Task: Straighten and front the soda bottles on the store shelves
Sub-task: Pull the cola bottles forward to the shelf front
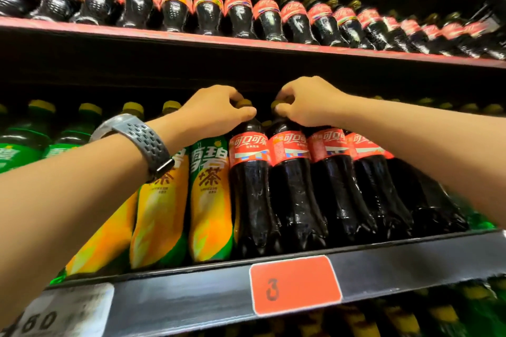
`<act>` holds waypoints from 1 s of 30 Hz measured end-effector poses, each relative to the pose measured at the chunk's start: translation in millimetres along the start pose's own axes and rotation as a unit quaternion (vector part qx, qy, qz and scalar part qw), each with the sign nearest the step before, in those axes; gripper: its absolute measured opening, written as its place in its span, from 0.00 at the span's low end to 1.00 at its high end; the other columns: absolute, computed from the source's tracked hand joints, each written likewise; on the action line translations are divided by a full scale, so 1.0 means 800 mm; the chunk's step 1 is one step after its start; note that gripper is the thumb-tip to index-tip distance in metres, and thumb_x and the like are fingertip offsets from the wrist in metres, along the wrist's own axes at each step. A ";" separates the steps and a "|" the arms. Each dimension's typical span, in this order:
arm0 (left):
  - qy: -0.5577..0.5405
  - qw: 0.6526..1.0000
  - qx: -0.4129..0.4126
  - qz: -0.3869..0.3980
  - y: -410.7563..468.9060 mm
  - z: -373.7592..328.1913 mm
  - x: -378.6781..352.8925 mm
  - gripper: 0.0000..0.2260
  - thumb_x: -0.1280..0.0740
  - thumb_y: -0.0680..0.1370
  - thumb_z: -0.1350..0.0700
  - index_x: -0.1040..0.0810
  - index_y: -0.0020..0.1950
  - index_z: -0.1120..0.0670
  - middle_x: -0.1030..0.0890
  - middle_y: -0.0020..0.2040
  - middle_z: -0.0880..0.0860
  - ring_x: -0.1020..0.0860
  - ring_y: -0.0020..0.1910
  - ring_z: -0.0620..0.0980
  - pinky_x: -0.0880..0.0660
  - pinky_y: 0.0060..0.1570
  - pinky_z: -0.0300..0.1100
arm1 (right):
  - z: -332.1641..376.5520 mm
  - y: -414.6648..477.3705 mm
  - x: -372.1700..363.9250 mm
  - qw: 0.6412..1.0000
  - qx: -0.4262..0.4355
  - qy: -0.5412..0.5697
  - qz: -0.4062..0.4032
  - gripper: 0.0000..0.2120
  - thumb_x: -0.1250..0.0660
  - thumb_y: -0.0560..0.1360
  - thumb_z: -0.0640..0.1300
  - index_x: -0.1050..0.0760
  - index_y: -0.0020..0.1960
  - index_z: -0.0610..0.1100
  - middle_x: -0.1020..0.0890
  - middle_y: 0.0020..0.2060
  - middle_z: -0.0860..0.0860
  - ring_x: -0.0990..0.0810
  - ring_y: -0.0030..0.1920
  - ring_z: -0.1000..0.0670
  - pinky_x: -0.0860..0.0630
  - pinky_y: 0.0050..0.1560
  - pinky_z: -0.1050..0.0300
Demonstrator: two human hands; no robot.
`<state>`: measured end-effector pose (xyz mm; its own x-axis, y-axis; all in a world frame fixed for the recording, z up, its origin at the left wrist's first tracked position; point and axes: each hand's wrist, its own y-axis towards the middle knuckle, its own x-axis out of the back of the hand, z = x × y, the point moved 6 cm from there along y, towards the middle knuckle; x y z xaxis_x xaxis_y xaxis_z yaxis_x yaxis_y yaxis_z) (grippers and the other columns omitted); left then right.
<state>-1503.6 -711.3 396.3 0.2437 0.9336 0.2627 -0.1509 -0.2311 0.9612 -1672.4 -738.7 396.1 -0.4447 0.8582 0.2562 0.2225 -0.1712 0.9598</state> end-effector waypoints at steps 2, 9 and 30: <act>0.016 1.000 0.009 -0.023 -0.002 -0.002 0.002 0.18 0.34 0.71 0.36 0.21 0.57 0.44 0.21 0.45 0.45 0.25 0.45 0.46 0.33 0.41 0.41 | -0.004 0.001 0.001 1.000 0.004 0.020 -0.015 0.13 0.33 0.73 0.54 0.20 0.54 0.51 0.18 0.52 0.48 0.21 0.53 0.45 0.24 0.52 0.53; 0.072 0.995 0.049 -0.039 -0.009 -0.017 0.002 0.18 0.35 0.72 0.38 0.22 0.59 0.44 0.20 0.52 0.48 0.27 0.46 0.47 0.33 0.44 0.41 | -0.014 -0.001 -0.003 0.996 0.031 0.072 -0.051 0.18 0.33 0.72 0.59 0.21 0.56 0.49 0.19 0.52 0.49 0.21 0.52 0.45 0.23 0.54 0.49; 0.161 0.987 0.023 0.012 0.000 -0.106 -0.049 0.28 0.38 0.72 0.35 0.28 0.66 0.50 0.21 0.56 0.53 0.25 0.57 0.57 0.27 0.58 0.53 | -0.104 -0.018 0.005 0.996 0.006 0.087 -0.025 0.20 0.38 0.76 0.61 0.22 0.57 0.48 0.19 0.51 0.50 0.23 0.55 0.46 0.30 0.62 0.46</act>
<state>-1594.3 -724.2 378.7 -0.0773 0.9647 0.2517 -0.1070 -0.2590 0.9599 -1750.0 -773.0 392.7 -0.5984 0.7687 0.2260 0.2073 -0.1240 0.9704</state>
